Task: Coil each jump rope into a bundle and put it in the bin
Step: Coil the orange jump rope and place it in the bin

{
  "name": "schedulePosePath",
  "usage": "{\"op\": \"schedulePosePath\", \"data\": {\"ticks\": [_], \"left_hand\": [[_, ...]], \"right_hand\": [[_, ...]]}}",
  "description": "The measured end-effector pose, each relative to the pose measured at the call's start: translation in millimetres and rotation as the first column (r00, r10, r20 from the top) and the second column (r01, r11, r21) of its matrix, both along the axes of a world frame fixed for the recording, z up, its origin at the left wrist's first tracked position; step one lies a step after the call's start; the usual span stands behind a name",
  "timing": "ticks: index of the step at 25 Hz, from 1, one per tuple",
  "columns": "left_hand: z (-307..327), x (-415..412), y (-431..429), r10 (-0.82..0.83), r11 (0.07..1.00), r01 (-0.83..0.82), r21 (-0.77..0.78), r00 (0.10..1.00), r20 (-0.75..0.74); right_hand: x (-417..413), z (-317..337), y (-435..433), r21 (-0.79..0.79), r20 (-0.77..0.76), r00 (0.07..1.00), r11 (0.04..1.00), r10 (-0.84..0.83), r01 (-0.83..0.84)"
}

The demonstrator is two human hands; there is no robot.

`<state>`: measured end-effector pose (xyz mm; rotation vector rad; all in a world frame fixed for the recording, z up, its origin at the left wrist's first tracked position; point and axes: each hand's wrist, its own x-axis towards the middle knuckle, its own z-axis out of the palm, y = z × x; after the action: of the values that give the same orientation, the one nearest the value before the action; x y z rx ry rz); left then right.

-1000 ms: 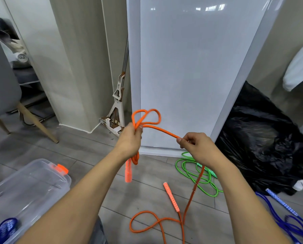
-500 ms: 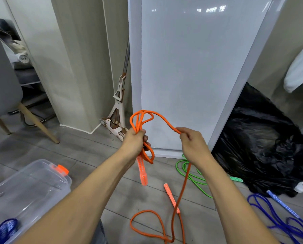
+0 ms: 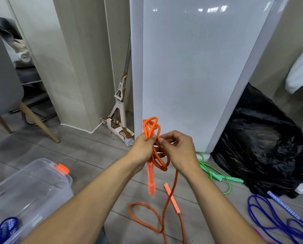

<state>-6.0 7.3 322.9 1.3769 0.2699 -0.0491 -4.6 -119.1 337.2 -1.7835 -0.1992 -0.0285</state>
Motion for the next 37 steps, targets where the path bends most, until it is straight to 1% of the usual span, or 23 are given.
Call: {"op": "schedulePosePath", "data": {"ticks": [1, 2, 4, 6, 8, 9, 12, 15, 18, 20, 21, 22, 23, 24, 25, 26, 27, 28, 29, 31, 33, 35, 37], "left_hand": [[-0.6, -0.7, -0.6, 0.002, 0.999, -0.003, -0.051, 1.0, -0.012], [-0.4, -0.9, -0.3, 0.01, 0.995, -0.013, -0.099, 1.0, -0.029], [2.1, -0.5, 2.8, 0.03, 0.985, -0.042, -0.17, 0.997, -0.074], [3.3, 2.1, 5.3, 0.051, 0.977, -0.069, -0.199, 0.994, -0.095], [5.5, 5.8, 5.8, 0.118, 0.973, -0.131, -0.19, 0.99, -0.079], [7.0, 7.8, 7.1, 0.169, 0.96, -0.178, -0.215, 0.984, -0.061], [11.8, 16.2, 19.9, 0.3, 0.871, -0.281, -0.403, 0.954, -0.018], [10.8, 23.1, 37.1, 0.355, 0.771, -0.295, -0.564, 0.935, -0.003], [6.7, 28.6, 48.3, 0.388, 0.716, -0.328, -0.616, 0.921, -0.039], [6.4, 30.0, 53.5, 0.446, 0.736, -0.383, -0.559, 0.894, -0.026], [7.0, 29.2, 55.5, 0.481, 0.766, -0.417, -0.49, 0.877, 0.006], [8.1, 27.9, 57.2, 0.504, 0.804, -0.444, -0.397, 0.862, 0.057], [8.7, 26.5, 58.5, 0.505, 0.844, -0.459, -0.277, 0.855, 0.12], [9.1, 25.4, 58.4, 0.477, 0.878, -0.455, -0.148, 0.86, 0.184], [9.4, 24.4, 57.7, 0.427, 0.901, -0.433, -0.027, 0.874, 0.23], [9.3, 23.5, 55.8, 0.365, 0.917, -0.392, 0.067, 0.896, 0.252], [9.0, 22.7, 53.1, 0.301, 0.932, -0.339, 0.129, 0.92, 0.25], [8.6, 21.3, 50.1, 0.239, 0.945, -0.282, 0.166, 0.942, 0.237], [8.7, 19.3, 46.8, 0.183, 0.956, -0.226, 0.189, 0.958, 0.221], [8.2, 13.5, 39.6, 0.074, 0.962, -0.119, 0.247, 0.98, 0.185], [9.1, 6.3, 32.8, -0.042, 0.938, -0.017, 0.347, 0.986, 0.161], [10.6, 0.0, 25.5, -0.137, 0.908, 0.065, 0.414, 0.979, 0.148], [13.0, -4.3, 17.5, -0.184, 0.907, 0.121, 0.404, 0.975, 0.121]], "right_hand": [[-0.7, -1.9, 1.5, 0.006, -0.021, 0.999, 1.0, 0.028, -0.027], [0.0, -4.1, 1.8, -0.023, -0.021, 0.999, 0.999, 0.046, -0.046], [3.2, -6.6, 1.0, -0.134, 0.014, 0.996, 0.988, 0.084, -0.081], [4.6, -4.9, -0.6, -0.279, 0.07, 0.991, 0.956, 0.113, -0.089], [3.8, -3.1, -2.3, -0.349, 0.084, 0.988, 0.933, 0.127, -0.09], [2.8, -2.4, -2.8, -0.335, 0.066, 0.99, 0.938, 0.122, -0.093], [5.1, -1.8, -9.7, -0.336, 0.029, 0.992, 0.936, 0.127, -0.109], [9.0, 6.6, -22.8, -0.282, -0.065, 0.964, 0.921, 0.259, -0.267], [12.2, 10.5, -39.0, -0.263, -0.219, 0.884, 0.847, 0.414, -0.462], [14.1, 8.4, -53.9, -0.284, -0.368, 0.803, 0.765, 0.469, -0.578], [15.3, 7.2, -61.9, -0.304, -0.429, 0.776, 0.735, 0.463, -0.607], [17.7, 5.5, -69.4, -0.333, -0.466, 0.773, 0.724, 0.431, -0.604], [20.7, 4.4, -75.7, -0.377, -0.471, 0.799, 0.734, 0.374, -0.565], [24.5, 3.1, -80.9, -0.445, -0.431, 0.854, 0.754, 0.293, -0.483], [28.6, 2.8, -85.3, -0.53, -0.345, 0.918, 0.767, 0.194, -0.361], [32.2, 3.0, -88.3, -0.605, -0.224, 0.969, 0.765, 0.101, -0.22], [34.1, 4.0, -88.6, -0.649, -0.104, 0.994, 0.754, 0.041, -0.1], [34.8, 4.5, -85.9, -0.658, -0.02, 1.0, 0.753, 0.023, -0.03], [33.8, 5.7, -80.9, -0.633, 0.014, 0.999, 0.774, 0.034, -0.017], [31.6, 6.6, -69.8, -0.555, 0.017, 0.996, 0.829, 0.093, -0.068], [27.4, 6.5, -61.2, -0.493, 0.018, 0.987, 0.861, 0.158, -0.128], [23.6, 5.5, -53.4, -0.447, 0.007, 0.98, 0.877, 0.2, -0.175], [19.8, 4.2, -44.9, -0.47, 0.022, 0.976, 0.864, 0.216, -0.18]]}}
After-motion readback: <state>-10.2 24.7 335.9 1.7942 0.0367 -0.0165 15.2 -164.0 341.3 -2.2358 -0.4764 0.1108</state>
